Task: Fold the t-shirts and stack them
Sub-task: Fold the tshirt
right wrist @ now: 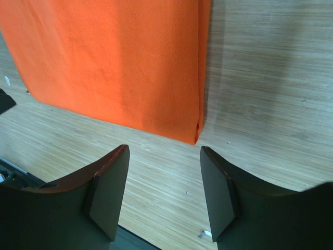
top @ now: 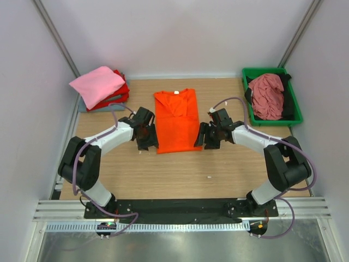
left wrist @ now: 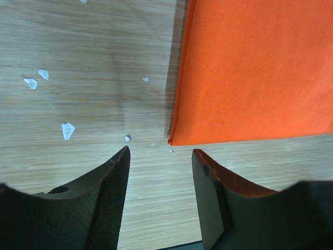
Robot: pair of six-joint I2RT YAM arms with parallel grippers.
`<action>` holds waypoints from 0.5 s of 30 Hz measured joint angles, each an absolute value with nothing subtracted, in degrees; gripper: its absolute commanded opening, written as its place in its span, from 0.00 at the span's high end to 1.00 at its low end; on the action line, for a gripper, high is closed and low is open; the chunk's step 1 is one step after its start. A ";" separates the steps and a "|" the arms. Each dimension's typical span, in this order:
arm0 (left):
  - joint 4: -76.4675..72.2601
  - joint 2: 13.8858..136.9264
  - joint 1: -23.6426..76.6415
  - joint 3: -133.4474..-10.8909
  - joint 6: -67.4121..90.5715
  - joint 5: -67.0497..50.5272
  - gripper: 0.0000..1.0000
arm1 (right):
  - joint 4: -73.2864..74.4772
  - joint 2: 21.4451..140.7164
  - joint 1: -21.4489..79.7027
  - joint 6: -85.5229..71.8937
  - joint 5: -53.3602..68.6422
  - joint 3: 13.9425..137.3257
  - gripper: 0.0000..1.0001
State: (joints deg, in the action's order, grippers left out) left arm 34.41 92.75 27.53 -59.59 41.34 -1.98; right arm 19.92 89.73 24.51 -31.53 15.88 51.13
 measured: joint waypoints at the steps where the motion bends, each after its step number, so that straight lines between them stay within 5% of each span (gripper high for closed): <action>1: 33.43 92.68 27.53 -58.61 41.67 -2.35 0.48 | 19.38 89.89 24.45 -31.83 15.99 50.96 0.39; 15: 22.81 90.61 27.53 -52.34 45.17 -3.66 0.55 | 12.82 94.89 23.24 -34.00 17.56 49.58 0.50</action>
